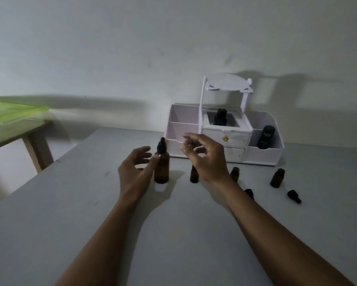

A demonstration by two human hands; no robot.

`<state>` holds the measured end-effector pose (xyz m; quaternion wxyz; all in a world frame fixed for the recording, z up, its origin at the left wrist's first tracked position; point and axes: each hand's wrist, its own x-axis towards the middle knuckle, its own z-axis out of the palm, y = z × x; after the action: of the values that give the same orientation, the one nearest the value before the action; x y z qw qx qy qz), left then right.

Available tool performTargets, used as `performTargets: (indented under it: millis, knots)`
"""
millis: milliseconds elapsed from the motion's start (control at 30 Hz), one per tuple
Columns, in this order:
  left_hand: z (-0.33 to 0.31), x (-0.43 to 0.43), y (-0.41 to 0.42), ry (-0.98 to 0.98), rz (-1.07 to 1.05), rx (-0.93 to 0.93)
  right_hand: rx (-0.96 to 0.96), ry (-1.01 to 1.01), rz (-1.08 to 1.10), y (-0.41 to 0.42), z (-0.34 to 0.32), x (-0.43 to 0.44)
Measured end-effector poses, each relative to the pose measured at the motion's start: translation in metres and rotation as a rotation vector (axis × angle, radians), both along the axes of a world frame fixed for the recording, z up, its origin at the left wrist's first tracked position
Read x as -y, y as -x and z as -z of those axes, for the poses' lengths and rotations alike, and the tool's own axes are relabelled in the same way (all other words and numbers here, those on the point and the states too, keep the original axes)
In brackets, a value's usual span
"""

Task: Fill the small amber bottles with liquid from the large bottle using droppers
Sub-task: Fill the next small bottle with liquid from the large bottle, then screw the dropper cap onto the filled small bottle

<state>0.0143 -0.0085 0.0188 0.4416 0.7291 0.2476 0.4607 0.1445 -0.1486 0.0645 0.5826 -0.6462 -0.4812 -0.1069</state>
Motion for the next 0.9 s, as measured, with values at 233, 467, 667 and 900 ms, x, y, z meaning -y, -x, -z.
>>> performTargets:
  millis: [233, 467, 667, 900]
  knots:
    - [-0.019, 0.066, 0.001, -0.186, -0.023, 0.219, 0.103, 0.162, 0.107, -0.045, 0.016, 0.105]
    - [-0.011, 0.133, -0.045, -0.098, 0.437, -0.191, -0.142, 0.567, 0.174, -0.08, 0.017, 0.167]
    - [0.006, 0.137, -0.099, 0.1, 0.374, -0.242, -0.095, 0.938, 0.099, -0.08, 0.03, 0.154]
    - [0.008, 0.133, -0.122, 0.165, 0.395, -0.243, -0.013, 0.924, 0.145, -0.08, 0.025, 0.154]
